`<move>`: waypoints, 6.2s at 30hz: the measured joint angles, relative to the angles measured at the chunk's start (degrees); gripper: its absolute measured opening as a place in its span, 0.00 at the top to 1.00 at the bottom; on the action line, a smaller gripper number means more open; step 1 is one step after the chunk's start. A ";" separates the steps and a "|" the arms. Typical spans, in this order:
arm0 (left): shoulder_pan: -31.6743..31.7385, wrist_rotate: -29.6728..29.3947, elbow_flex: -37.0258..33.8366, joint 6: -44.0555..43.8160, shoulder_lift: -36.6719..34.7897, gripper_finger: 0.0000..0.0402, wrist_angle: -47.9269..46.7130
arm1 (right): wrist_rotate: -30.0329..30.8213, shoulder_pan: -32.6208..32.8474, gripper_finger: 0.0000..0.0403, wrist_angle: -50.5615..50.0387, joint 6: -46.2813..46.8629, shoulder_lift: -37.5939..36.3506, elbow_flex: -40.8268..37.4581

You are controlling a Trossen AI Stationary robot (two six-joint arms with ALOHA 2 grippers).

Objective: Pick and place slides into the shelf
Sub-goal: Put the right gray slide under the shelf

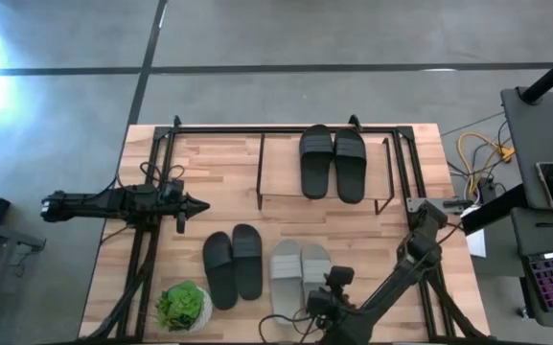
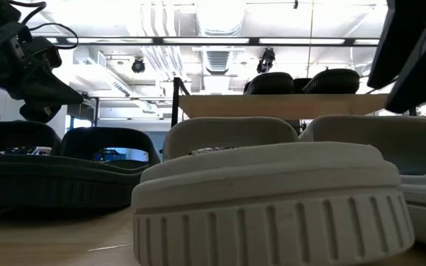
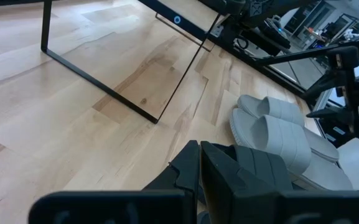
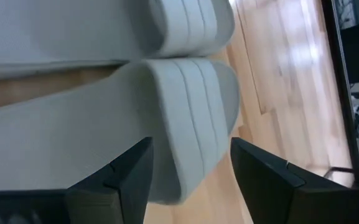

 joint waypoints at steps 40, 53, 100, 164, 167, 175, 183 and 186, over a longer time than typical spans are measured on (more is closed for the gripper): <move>0.01 0.00 -0.02 0.01 0.00 1.00 0.00 | 0.54 -9.54 0.97 0.38 1.68 -8.36 -23.78; 0.01 0.00 -0.01 0.00 0.00 1.00 0.00 | 4.90 -14.07 0.97 1.81 -6.72 -29.04 -45.70; 0.00 0.00 0.00 0.02 -0.02 1.00 0.00 | -21.07 -12.17 0.51 8.57 -3.71 -36.35 -53.46; 0.02 0.00 -0.02 0.02 0.00 1.00 0.00 | -32.89 -10.57 0.98 36.29 50.40 -37.09 -59.60; 0.02 0.00 -0.02 0.02 0.00 1.00 -0.01 | -30.40 -12.62 0.98 36.15 47.11 -37.09 -59.10; 0.02 0.00 -0.01 0.02 0.00 1.00 0.00 | -26.66 -11.80 0.98 32.36 43.69 -39.06 -53.24; 0.02 0.00 -0.02 0.00 0.00 1.00 0.00 | -29.36 -10.13 0.98 50.36 25.67 -38.82 -45.49; 0.01 0.00 -0.02 0.01 0.00 1.00 -0.01 | -23.75 -10.38 0.98 50.62 26.16 -37.13 -43.92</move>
